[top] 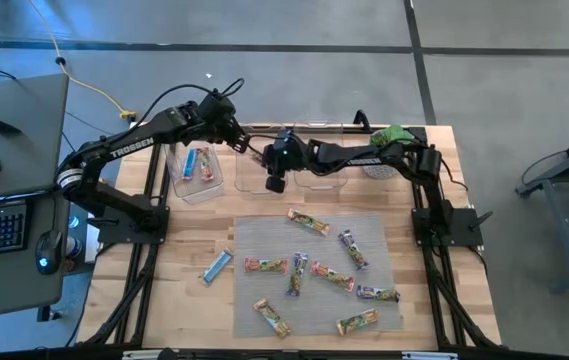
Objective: Pick and place Granola Bars by type
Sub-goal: Put the yellow granola bar into the middle transparent bin
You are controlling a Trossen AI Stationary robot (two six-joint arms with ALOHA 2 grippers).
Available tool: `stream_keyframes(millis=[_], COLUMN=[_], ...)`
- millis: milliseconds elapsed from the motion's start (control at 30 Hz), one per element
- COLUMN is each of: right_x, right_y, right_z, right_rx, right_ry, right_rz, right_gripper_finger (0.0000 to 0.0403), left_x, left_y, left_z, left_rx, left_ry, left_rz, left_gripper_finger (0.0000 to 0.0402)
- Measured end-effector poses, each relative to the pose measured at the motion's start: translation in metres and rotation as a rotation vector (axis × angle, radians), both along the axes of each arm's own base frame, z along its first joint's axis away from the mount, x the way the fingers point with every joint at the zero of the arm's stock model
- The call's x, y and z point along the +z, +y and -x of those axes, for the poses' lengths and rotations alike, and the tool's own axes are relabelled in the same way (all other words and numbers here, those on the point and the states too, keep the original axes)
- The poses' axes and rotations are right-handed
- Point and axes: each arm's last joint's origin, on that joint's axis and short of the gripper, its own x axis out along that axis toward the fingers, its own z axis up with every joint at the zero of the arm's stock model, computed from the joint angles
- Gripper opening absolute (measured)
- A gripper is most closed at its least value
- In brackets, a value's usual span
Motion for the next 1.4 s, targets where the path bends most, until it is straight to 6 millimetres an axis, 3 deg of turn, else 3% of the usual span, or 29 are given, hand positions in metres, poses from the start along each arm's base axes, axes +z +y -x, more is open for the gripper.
stream_keyframes(millis=[367, 767, 967, 1133, 1300, 1400], right_x=[0.0, 0.002, 0.038, 0.08, 0.085, 0.071], right_y=[-0.006, 0.001, 0.04, 0.093, 0.134, 0.151], right_z=[0.002, 0.0, 0.002, 0.029, 0.065, 0.083], right_rx=[-0.09, -0.002, 0.146, 0.231, 0.186, 0.112], right_ry=[0.013, -0.003, -0.018, 0.083, 0.24, 0.276], right_rz=[0.051, 0.025, 0.135, 0.182, 0.045, -0.065], right_gripper_finger=[0.0117, 0.0203, 0.02, 0.0202, 0.02, 0.0201], left_x=[0.0, 0.0, 0.0, 0.0, 0.0, 0.0], left_y=[0.0, 0.0, 0.0, 0.0, 0.0, 0.0], left_z=[0.0, 0.0, 0.0, 0.0, 0.0, 0.0], left_rx=[-0.001, -0.001, -0.002, -0.002, -0.003, -0.002], left_ry=[0.0, 0.0, -0.001, -0.001, -0.001, -0.001], left_rz=[0.001, 0.002, 0.002, 0.002, 0.002, 0.002], left_gripper_finger=[0.0131, 0.0131, 0.0131, 0.0131, 0.0131, 0.0131])
